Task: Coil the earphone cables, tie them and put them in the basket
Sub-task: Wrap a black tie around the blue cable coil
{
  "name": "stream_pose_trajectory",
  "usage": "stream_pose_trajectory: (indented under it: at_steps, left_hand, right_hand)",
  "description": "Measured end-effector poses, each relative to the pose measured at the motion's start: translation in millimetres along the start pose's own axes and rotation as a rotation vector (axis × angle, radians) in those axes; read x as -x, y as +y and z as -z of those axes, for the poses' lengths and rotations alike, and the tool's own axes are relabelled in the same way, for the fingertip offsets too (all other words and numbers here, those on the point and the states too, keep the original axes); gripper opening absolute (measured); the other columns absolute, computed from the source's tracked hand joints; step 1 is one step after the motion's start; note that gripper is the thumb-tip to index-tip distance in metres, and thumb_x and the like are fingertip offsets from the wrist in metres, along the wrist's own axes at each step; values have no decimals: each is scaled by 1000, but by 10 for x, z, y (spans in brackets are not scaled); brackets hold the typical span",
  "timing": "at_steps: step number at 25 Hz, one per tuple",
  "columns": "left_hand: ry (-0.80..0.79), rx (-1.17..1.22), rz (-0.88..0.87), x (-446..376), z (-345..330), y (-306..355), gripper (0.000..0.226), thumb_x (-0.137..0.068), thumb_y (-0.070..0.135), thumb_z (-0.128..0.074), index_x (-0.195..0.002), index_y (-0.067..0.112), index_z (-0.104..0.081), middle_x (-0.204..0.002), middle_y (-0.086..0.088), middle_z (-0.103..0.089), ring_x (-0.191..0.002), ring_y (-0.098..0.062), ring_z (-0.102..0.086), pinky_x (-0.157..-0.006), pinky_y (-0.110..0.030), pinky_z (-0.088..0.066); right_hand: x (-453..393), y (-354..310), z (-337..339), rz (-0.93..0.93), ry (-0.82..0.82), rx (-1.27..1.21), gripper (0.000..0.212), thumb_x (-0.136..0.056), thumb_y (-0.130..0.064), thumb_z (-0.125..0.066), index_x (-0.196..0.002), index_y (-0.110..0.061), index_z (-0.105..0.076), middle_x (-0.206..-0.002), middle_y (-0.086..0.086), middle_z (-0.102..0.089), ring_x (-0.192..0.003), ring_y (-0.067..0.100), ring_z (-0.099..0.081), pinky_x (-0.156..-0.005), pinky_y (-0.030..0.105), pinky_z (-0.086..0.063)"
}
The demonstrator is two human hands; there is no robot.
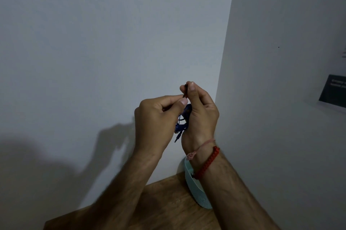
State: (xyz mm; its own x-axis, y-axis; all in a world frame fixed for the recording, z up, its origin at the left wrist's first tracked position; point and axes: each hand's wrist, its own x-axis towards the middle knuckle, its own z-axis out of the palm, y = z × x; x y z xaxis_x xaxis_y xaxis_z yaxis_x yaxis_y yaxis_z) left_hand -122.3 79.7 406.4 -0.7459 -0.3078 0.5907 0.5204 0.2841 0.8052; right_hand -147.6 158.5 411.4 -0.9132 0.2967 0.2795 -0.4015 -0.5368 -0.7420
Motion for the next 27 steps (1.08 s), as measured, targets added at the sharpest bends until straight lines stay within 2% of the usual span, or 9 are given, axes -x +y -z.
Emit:
stream_pose_trajectory:
  at_steps: [4,7,11,14,16,19,21,25,27]
  left_hand:
    - [12,80,57,-29,-37,22,9,-91,23,-76,-94,23,-84,-58,15,-69,-50,-1,-61,-58,-25,-51]
    - [22,83,64,-47,-51,29,8,-91,24,-76,-92,22,-85,-58,14,-69,-48,-3,-61,-59,-27,-51]
    - [3,79,67,-35,-74,46,9,-91,23,-76,-90,21,-85,-56,15,-68,-49,-3,-60,-55,-25,-49]
    - [-11,95,83,-34,-80,68,11,-92,21,-74,-86,23,-84,-56,15,-68,-49,-2,-60,-55,-24,-48]
    - [-7,128,94,-38,-77,92,15,-92,20,-73,-83,25,-83,-55,14,-67,-48,-3,-59,-56,-23,-46]
    - [3,156,93,-52,-59,98,13,-94,19,-72,-89,22,-83,-56,15,-68,-50,-1,-60,-59,-23,-46]
    - [10,181,94,-64,-50,94,11,-94,21,-72,-93,22,-83,-62,14,-72,-55,-1,-64,-60,-24,-49]
    - [93,299,144,-69,-66,117,8,-92,19,-76,-88,25,-81,-70,13,-77,-60,-1,-69,-54,-15,-50]
    - [155,346,160,-72,-53,120,14,-92,14,-75,-84,24,-79,-67,13,-76,-54,-1,-65,-50,-14,-49]
  right_hand:
    - [55,-23,-26,-90,-6,-100,10,-91,-19,-70,-95,-14,-78,-90,2,-77,-66,4,-69,-49,20,-52]
    - [61,-59,-38,-94,5,-111,9,-90,-19,-71,-95,-14,-78,-88,2,-77,-69,5,-71,-48,21,-53]
    - [77,-126,-50,-119,7,-165,7,-92,-17,-70,-92,-13,-76,-83,1,-76,-54,2,-67,-38,18,-47]
    - [66,-123,-40,-106,-13,-160,6,-91,-17,-71,-91,-14,-76,-85,2,-77,-60,4,-69,-42,19,-50]
    - [44,-79,-15,-87,-49,-146,7,-91,-17,-71,-92,-15,-77,-88,2,-78,-73,7,-72,-55,22,-55]
    - [18,-12,25,-68,-73,-133,16,-82,-26,-74,-93,-16,-79,-97,4,-78,-91,19,-72,-73,30,-59]
    - [6,8,43,-61,-77,-144,24,-77,-29,-74,-95,-14,-80,-99,6,-78,-88,22,-69,-71,29,-60]
    - [53,64,16,39,-77,26,15,-91,-19,-70,-100,-11,-80,-83,8,-75,-69,18,-64,-52,22,-54]
    - [63,99,1,128,-72,147,13,-93,-18,-70,-100,-15,-81,-81,2,-78,-65,17,-66,-55,26,-57]
